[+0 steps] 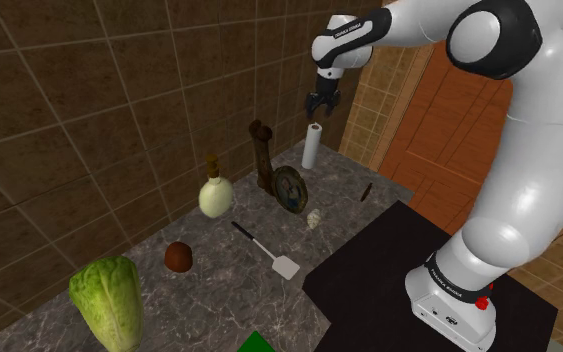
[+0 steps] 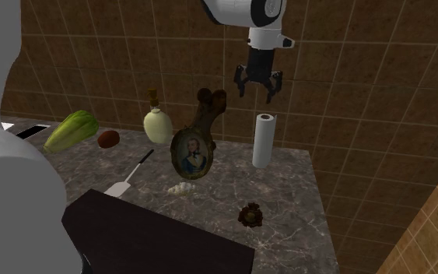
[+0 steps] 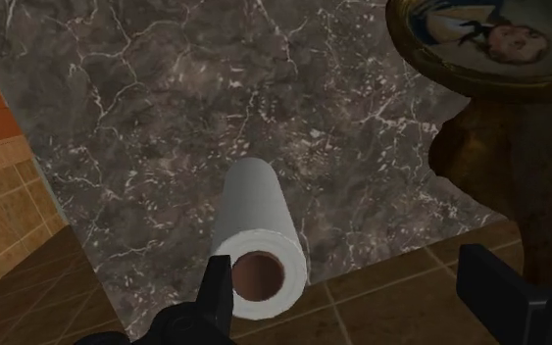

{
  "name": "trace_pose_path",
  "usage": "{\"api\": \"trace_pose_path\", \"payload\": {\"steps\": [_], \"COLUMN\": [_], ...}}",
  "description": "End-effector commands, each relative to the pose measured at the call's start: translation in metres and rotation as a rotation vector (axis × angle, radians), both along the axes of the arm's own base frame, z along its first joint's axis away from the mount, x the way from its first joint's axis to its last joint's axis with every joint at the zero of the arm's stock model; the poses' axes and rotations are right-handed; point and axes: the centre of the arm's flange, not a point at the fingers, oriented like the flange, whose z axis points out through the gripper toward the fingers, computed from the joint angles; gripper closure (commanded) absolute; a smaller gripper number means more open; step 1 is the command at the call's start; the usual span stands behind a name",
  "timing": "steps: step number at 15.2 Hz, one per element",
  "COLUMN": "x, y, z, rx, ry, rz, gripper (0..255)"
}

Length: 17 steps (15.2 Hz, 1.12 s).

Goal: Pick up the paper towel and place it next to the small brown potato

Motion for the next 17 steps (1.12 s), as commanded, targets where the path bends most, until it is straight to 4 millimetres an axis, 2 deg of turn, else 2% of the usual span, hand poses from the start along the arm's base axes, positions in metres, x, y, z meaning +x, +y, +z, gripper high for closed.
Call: {"api": "trace_pose_path", "payload": {"steps": [1, 6, 7, 14, 17], "x": [0.018, 0.06, 0.06, 0.059, 0.059], "y": [-0.011, -0.041, -0.042, -0.039, -0.039], "z": [-0.017, -0.061, -0.062, -0.102, -0.102], "rx": [-0.001, -0.005, -0.005, -0.005, -0.005], "ry": [0.01, 0.033, 0.033, 0.033, 0.033], "rz": [-0.001, -0.005, -0.006, -0.006, -0.006], "gripper": [0, 0, 0, 0, 0]}}
